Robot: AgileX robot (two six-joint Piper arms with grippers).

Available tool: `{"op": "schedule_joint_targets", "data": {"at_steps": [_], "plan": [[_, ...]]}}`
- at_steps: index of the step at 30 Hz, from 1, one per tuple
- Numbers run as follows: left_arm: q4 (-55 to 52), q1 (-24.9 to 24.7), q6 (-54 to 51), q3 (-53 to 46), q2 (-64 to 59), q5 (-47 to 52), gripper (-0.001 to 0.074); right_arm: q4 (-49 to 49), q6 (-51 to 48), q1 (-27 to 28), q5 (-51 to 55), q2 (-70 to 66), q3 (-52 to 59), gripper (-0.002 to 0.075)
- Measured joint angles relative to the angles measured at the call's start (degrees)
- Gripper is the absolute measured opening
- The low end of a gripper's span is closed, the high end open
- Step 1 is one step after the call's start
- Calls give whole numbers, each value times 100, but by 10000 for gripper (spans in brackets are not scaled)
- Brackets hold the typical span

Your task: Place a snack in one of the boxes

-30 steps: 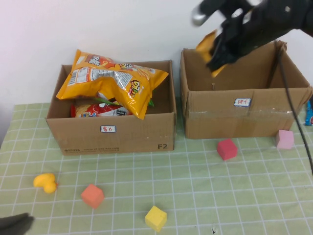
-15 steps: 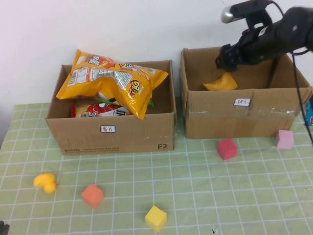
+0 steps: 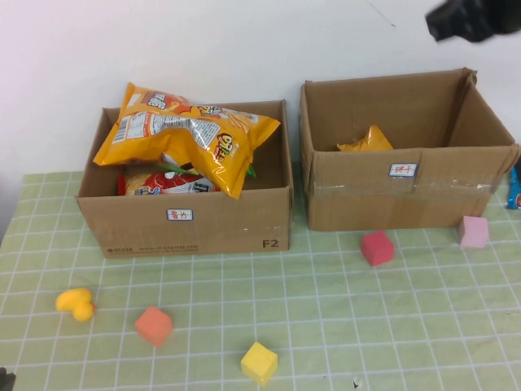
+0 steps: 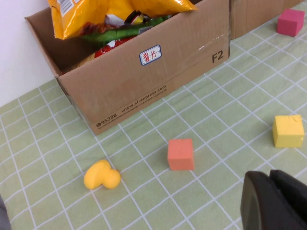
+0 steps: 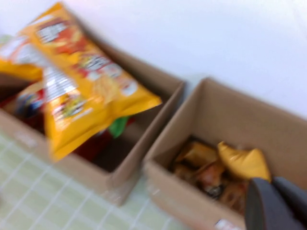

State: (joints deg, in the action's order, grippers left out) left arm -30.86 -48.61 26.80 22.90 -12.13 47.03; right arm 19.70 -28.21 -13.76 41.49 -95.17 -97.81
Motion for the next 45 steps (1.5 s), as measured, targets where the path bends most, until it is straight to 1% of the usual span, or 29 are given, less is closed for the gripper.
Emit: {"op": "schedule_joint_targets", "data": {"at_steps": [3, 8, 12, 18, 21, 26, 30, 35, 37, 39, 41, 43, 44, 45], "plan": [[0, 0, 0, 0, 0, 0, -1, 485, -338, 0, -244, 845, 1080, 0], [0, 0, 0, 0, 0, 0, -1, 1634, -1434, 0, -649, 2416, 2834, -1], [0, 0, 0, 0, 0, 0, -1, 1970, -1930, 0, -726, 3524, 3841, -1], [0, 0, 0, 0, 0, 0, -1, 1918, -2152, 0, -548, 4877, 4944, -1], [0, 0, 0, 0, 0, 0, -1, 1717, -2473, 0, -656, 5554, 5506, -2], [0, 0, 0, 0, 0, 0, -1, 1528, -2635, 0, -1225, 6736, 6330, -2], [0, 0, 0, 0, 0, 0, -1, 1503, -2685, 0, -1775, 7322, 6877, -2], [0, 0, 0, 0, 0, 0, -1, 1442, -2730, -25, -2937, 7827, 7698, -2], [0, 0, 0, 0, 0, 0, -1, 1230, -2477, -25, -3387, 7969, 8069, -2], [0, 0, 0, 0, 0, 0, -1, 562, -1642, 41, -3785, 8100, 8459, -2], [0, 0, 0, 0, 0, 0, -1, -583, -125, 252, -3955, 8246, 8870, -2], [0, 0, 0, 0, 0, 0, -1, -1581, 1162, 483, -3764, 8451, 9195, -2], [0, 0, 0, 0, 0, 0, -1, -1970, 1647, 602, -3600, 8595, 9328, -2], [0, 0, 0, 0, 0, 0, -1, -2231, 1906, 718, -3470, 8720, 9429, -2]]}}
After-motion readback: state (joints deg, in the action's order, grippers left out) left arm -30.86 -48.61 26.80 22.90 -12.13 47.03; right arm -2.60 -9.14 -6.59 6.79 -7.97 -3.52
